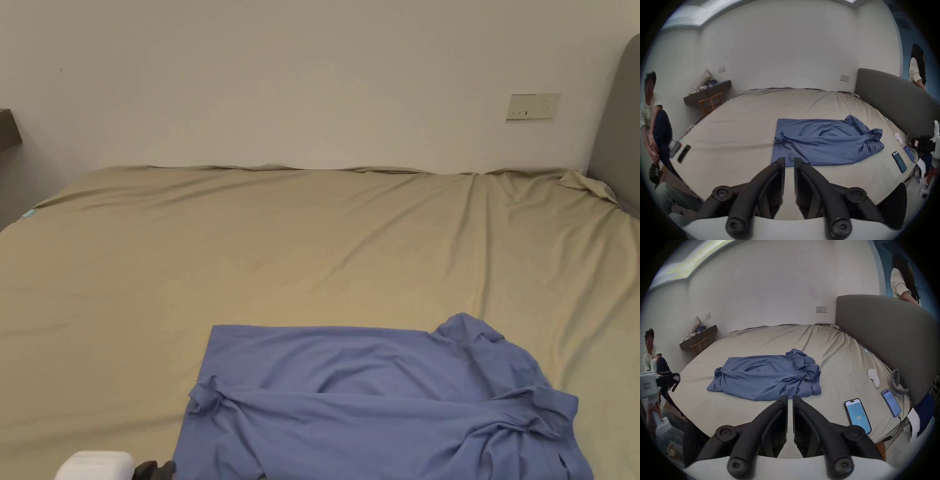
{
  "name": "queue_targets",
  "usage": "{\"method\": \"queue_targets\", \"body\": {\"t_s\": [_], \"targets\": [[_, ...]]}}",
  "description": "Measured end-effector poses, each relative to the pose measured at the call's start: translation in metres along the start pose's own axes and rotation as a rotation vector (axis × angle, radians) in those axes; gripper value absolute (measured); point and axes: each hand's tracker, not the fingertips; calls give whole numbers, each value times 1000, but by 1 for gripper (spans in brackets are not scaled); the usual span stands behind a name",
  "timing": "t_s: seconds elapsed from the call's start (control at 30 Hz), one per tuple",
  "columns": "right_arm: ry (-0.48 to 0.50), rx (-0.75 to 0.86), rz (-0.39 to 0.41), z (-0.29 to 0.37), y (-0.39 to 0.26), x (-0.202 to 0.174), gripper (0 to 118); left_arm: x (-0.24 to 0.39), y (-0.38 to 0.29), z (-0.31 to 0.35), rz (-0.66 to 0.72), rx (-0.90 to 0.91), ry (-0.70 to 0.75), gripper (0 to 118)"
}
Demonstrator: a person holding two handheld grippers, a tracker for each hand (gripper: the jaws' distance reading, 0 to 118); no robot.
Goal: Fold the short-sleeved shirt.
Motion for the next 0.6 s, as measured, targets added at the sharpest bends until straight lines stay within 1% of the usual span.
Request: {"method": "queue_targets", "body": {"t_s": [0.03, 0.1, 0.13, 0.23, 0.37, 0.4, 0.43, 0.47, 0.53, 0.57, 0.6], "targets": [[3, -5, 0, -2, 1, 0, 8, -6, 2, -17, 34, -26, -22, 95], [2, -15, 3, -9, 1, -1, 8, -18, 2, -62, 86, -104, -79, 95], [2, -24, 4, -12, 2, -1, 8, -21, 3, -84, 89, -144, -85, 95], [-8, -52, 11, -26, 4, -3, 8, -29, -4, -144, 14, -217, -8, 95], [-29, -98, 15, -49, 7, -4, 8, -42, -20, -197, 43, -320, -21, 93], [-31, -105, 14, -55, 7, -4, 8, -44, -23, -204, 48, -346, -15, 91], [-32, -111, 10, -60, 8, -5, 8, -45, -26, -207, 48, -349, -15, 81], [-30, -119, 6, -66, 8, -5, 8, -46, -29, -212, 47, -354, -13, 75], [-28, -131, 12, -74, 9, -9, 8, -45, -32, -215, 30, -347, -6, 66], [-29, -134, 16, -78, 9, -10, 8, -43, -30, -209, -18, -308, -3, 43], [-22, -140, 16, -82, 9, -11, 8, -42, -27, -210, -32, -291, -5, 5]]}}
